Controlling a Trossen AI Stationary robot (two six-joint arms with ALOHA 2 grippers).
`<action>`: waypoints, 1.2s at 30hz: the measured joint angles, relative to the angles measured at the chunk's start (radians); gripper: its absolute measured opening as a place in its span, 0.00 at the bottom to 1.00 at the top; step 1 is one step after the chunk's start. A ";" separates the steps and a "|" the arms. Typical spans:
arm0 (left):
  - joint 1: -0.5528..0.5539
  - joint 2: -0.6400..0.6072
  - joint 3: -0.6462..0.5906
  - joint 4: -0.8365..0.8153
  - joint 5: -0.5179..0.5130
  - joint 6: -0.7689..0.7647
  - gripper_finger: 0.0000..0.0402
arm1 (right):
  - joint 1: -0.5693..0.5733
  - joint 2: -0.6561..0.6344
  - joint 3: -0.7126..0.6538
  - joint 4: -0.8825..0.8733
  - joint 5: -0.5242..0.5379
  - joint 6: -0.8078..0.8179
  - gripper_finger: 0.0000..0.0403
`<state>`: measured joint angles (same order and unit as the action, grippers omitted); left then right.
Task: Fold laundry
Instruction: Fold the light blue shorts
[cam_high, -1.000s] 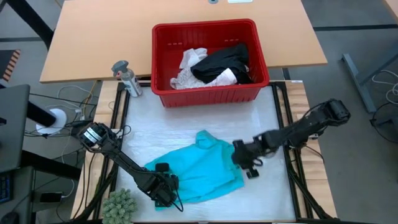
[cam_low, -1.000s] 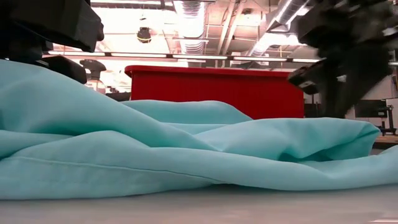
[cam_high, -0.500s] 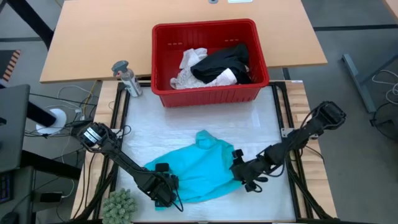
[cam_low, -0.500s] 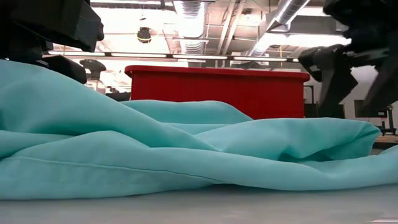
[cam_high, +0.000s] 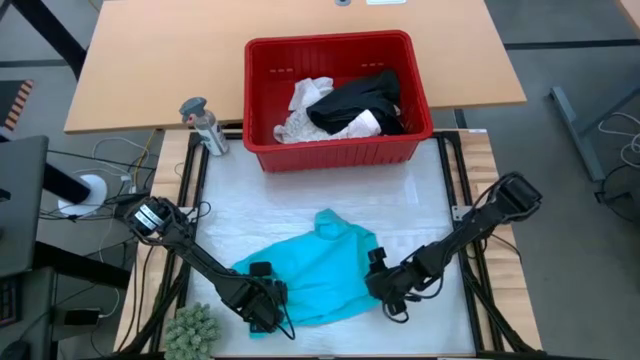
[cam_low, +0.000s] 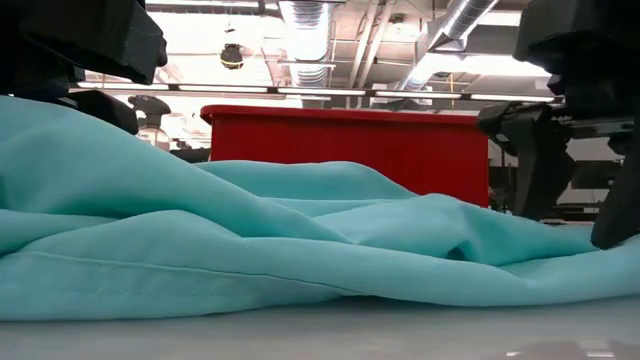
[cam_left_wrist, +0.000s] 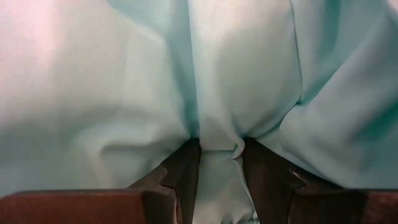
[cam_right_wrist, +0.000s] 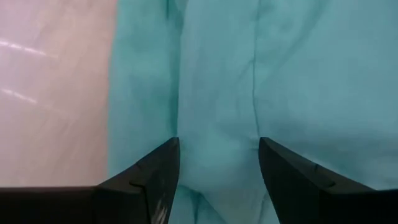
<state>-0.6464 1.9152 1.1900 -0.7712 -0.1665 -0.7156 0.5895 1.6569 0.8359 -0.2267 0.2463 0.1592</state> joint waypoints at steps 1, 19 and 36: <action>0.000 0.000 0.000 0.000 0.000 -0.001 0.29 | 0.000 0.016 0.013 -0.029 0.024 0.003 0.60; 0.000 0.000 0.000 0.001 0.002 -0.014 0.29 | 0.025 0.108 0.381 -0.583 0.152 0.047 0.05; -0.002 0.000 0.000 -0.003 0.050 0.001 0.29 | 0.212 0.132 0.433 -0.620 0.066 0.231 0.23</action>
<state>-0.6487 1.9152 1.1901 -0.7741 -0.1165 -0.7143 0.8019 1.7891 1.2694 -0.8466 0.3119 0.3901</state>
